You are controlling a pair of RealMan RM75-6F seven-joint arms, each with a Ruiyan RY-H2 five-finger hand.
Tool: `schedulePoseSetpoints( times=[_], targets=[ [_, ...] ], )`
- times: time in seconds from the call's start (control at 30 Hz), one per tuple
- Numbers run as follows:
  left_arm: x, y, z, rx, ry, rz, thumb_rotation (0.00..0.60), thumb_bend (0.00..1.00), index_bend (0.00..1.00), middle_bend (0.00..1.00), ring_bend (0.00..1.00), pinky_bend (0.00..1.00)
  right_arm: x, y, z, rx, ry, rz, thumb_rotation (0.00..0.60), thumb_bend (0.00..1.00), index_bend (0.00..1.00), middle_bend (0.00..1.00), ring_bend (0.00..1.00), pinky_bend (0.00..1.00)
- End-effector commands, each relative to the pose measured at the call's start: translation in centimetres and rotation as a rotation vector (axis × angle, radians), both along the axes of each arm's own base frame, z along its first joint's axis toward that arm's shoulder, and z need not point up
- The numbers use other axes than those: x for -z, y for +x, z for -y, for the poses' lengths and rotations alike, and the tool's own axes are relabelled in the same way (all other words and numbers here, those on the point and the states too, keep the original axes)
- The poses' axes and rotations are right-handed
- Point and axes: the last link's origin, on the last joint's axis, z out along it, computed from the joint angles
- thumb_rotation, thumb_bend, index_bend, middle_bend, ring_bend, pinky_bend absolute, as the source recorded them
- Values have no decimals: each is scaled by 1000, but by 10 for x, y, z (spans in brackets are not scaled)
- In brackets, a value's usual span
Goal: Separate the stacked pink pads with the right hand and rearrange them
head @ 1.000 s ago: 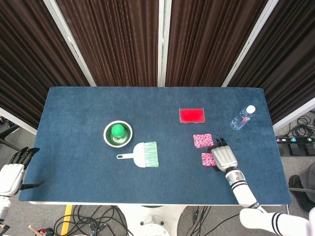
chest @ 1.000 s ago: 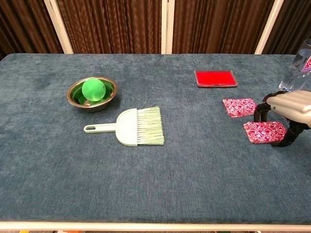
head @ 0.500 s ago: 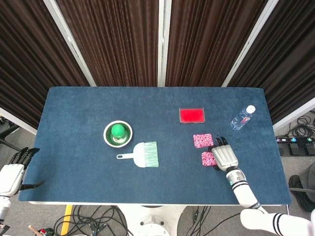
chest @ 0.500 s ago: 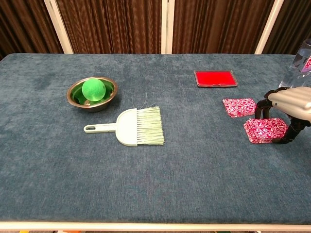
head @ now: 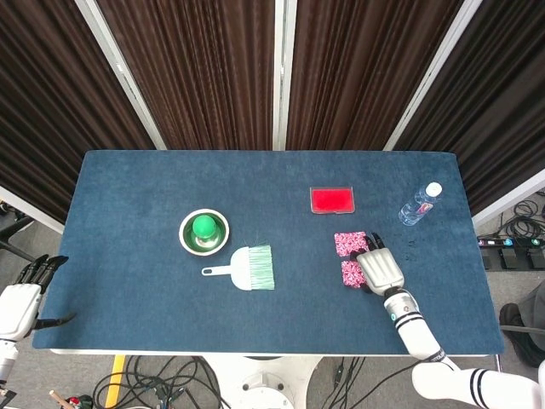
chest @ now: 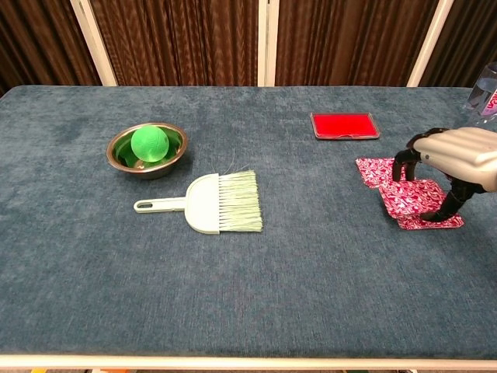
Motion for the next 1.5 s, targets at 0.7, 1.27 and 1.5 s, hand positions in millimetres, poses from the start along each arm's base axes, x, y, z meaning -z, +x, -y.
schedulePoseSetpoints(
  times=[0.7,1.27,1.5],
  targets=[
    [-6,-6,1,-15,11,8,600,0,105,93,12,116,56,51,15,-71,94,14,600,140,419,406,84,0],
    [-5,-6,2,-14,6,7,600,0,106,93,12,115,44,56,16,-82,95,59,600,63,195,263,20,0],
    [-4,-5,1,-9,7,8,600,0,105,92,12,116,-4,51,16,-122,-74,124,600,58,192,251,20,0]
  ],
)
